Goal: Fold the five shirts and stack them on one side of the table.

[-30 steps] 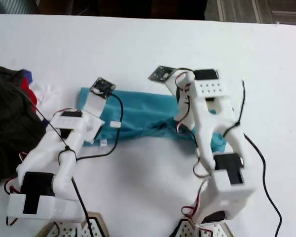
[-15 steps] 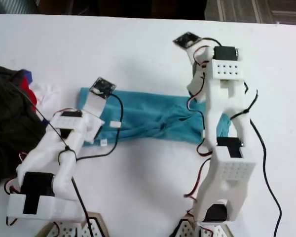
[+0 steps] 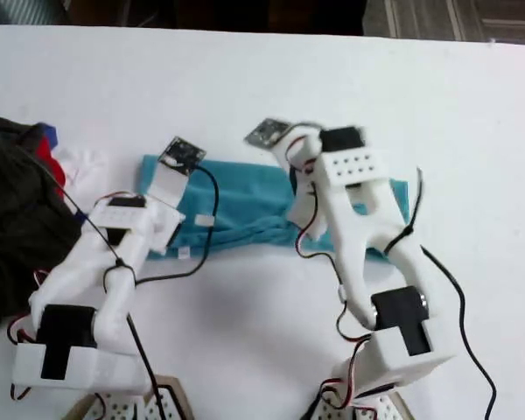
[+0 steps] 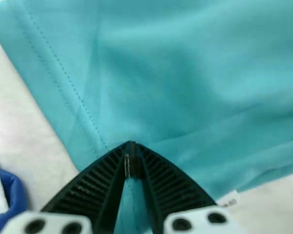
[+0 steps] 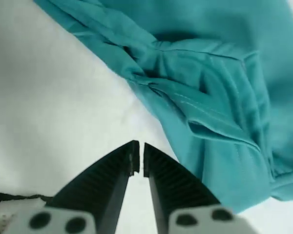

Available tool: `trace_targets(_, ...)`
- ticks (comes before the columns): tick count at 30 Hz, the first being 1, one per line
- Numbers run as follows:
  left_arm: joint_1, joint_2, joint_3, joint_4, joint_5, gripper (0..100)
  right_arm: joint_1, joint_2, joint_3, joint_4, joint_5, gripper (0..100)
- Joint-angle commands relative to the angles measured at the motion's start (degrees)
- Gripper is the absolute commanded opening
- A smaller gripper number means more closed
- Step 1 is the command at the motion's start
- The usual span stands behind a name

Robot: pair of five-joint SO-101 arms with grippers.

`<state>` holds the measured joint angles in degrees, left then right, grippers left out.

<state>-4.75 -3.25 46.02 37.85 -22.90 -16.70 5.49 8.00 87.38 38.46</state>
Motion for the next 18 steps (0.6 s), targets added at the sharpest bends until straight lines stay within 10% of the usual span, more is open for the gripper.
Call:
trace_targets(1,0.0,-2.64,-0.22,-1.23,-0.18,3,0.04,-0.22,1.23,-5.32,-0.44,2.1)
trace_targets(18,0.0,-2.64,-0.22,-1.23,-0.18,3,1.45,9.01,-5.71,-21.23,-8.97,2.1)
